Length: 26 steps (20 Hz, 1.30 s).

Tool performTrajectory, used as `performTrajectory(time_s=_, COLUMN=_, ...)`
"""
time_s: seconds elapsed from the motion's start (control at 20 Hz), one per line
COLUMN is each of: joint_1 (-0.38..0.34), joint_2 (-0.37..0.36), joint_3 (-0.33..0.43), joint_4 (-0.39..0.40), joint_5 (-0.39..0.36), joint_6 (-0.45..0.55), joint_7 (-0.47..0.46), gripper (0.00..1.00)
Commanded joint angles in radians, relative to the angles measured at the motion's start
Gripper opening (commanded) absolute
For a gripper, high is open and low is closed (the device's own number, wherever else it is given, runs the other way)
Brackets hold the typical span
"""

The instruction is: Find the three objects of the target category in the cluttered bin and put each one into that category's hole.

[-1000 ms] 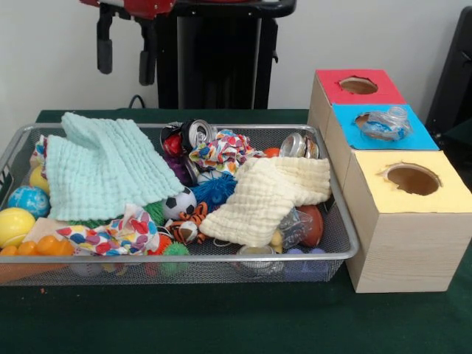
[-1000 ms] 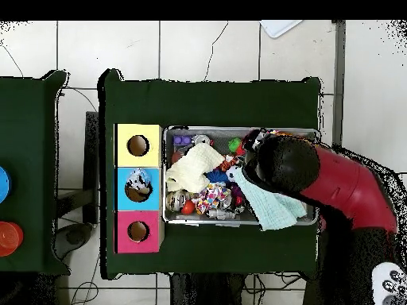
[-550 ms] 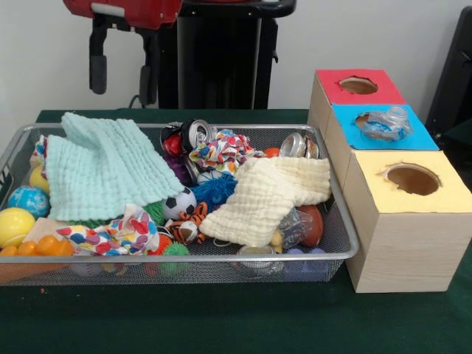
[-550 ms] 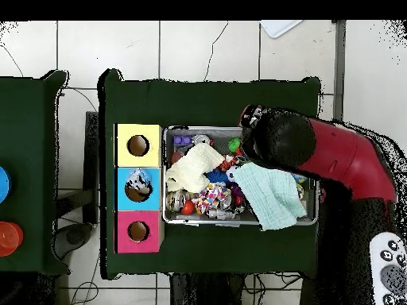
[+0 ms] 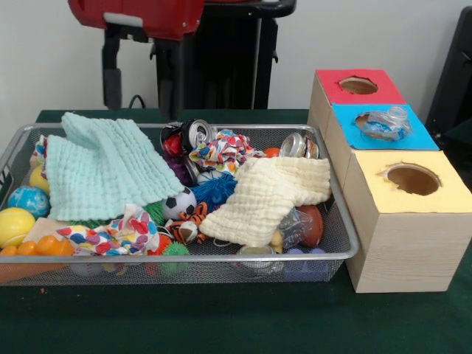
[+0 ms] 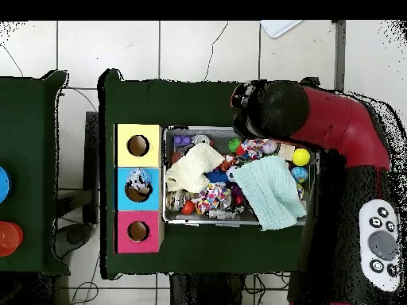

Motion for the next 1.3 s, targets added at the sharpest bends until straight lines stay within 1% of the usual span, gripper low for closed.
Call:
performTrajectory(time_s=0.05, joint_1=0.069, joint_2=0.100, joint_3=0.025, joint_4=-0.012, joint_5=0.001, joint_6=0.137, joint_7=0.106, gripper=1.00)
performTrajectory(time_s=0.25, joint_1=0.114, joint_2=0.119, joint_3=-0.009, joint_4=-0.018, joint_5=0.004, joint_6=0.166, joint_7=0.171, gripper=1.00)
performTrajectory(time_s=0.4, joint_1=0.150, joint_2=0.105, joint_3=-0.035, joint_4=0.017, joint_5=0.004, joint_6=0.133, joint_7=0.208, gripper=1.00)
performTrajectory(time_s=0.5, joint_1=0.166, joint_2=0.114, joint_3=-0.042, joint_4=0.016, joint_5=0.004, joint_6=0.119, joint_7=0.212, gripper=1.00)
performTrajectory(time_s=0.55, joint_1=0.170, joint_2=0.110, joint_3=-0.045, joint_4=0.040, joint_5=0.010, joint_6=0.099, joint_7=0.219, gripper=1.00)
performTrajectory(time_s=0.65, joint_1=0.168, joint_2=0.121, joint_3=-0.044, joint_4=0.070, joint_5=0.021, joint_6=0.072, joint_7=0.219, gripper=1.00)
performTrajectory(time_s=0.75, joint_1=0.161, joint_2=0.141, joint_3=-0.046, joint_4=0.089, joint_5=0.014, joint_6=0.042, joint_7=0.200, gripper=1.00)
performTrajectory(time_s=0.8, joint_1=0.162, joint_2=0.140, joint_3=-0.051, joint_4=0.111, joint_5=0.007, joint_6=0.024, joint_7=0.192, gripper=1.00)
performTrajectory(time_s=0.95, joint_1=0.158, joint_2=0.157, joint_3=-0.060, joint_4=0.140, joint_5=-0.017, joint_6=-0.019, joint_7=0.170, gripper=1.00)
performTrajectory(time_s=1.05, joint_1=0.159, joint_2=0.163, joint_3=-0.068, joint_4=0.154, joint_5=-0.035, joint_6=-0.046, joint_7=0.159, gripper=1.00)
performTrajectory(time_s=1.15, joint_1=0.165, joint_2=0.167, joint_3=-0.081, joint_4=0.156, joint_5=-0.057, joint_6=-0.057, joint_7=0.146, gripper=1.00)
performTrajectory(time_s=1.3, joint_1=0.175, joint_2=0.168, joint_3=-0.099, joint_4=0.152, joint_5=-0.070, joint_6=-0.068, joint_7=0.133, gripper=1.00)
